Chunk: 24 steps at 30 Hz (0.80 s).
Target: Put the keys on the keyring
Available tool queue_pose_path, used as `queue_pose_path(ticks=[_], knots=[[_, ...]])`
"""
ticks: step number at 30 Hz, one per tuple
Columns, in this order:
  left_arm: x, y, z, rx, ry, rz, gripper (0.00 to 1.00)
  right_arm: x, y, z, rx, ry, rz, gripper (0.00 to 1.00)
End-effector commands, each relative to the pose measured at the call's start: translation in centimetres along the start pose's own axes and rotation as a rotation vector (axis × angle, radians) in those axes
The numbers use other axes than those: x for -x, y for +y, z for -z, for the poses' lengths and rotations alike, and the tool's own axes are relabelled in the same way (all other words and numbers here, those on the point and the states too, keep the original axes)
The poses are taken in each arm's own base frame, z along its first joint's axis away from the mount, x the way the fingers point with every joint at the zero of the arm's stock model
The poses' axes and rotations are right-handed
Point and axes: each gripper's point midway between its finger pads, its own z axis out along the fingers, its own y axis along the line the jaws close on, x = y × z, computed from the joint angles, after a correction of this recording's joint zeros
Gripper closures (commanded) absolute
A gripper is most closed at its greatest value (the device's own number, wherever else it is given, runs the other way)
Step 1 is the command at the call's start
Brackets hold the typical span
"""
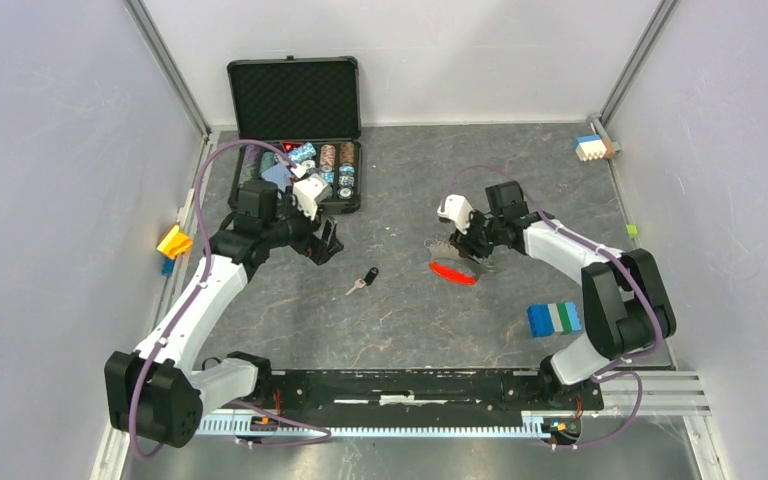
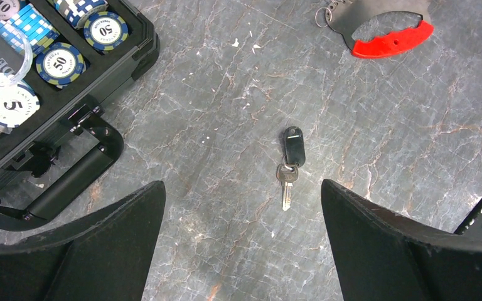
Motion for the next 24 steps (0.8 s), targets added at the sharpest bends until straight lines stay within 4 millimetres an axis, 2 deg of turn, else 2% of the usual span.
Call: queue_pose_path(ticks=[1, 5, 8, 11, 17, 22, 24], knots=[[0.5, 0.1, -0.1, -0.007, -0.023, -0.050, 0.00, 4.5, -2.1, -0.6, -0.089, -0.102, -0.023, 0.47], [0.6, 0.0, 0.1, -0.009, -0.029, -0.054, 0.00, 6.8, -2.2, -1.8, -0.096, -0.138, -0.056, 0.51], [0.6, -0.1, 0.2, -0.010, -0.033, -0.056, 0.00, 6.9, -2.9, -2.4, -0.131, -0.107, -0.074, 0.54], [0.7, -0.2, 0.3, -0.011, -0.038, -0.059, 0.00, 5.4, -3.4, -2.0, -0.179, -0.044, -0.066, 0.57], [0.8, -0.5, 0.3, -0.027, -0.041, -0.059, 0.00, 1.9, -3.4, 0.3, -0.184, 0.020, -0.106, 0.56], [0.7, -0.5, 0.1, -0.034, -0.038, -0.057, 0.00, -0.7, -2.0, 1.8, -0.067, 0.033, -0.145, 0.52], [0.6, -0.6, 0.1, -0.036, -0.036, -0.058, 0.00, -1.5, -1.5, 2.4, -0.041, 0.039, -0.126, 0.47]])
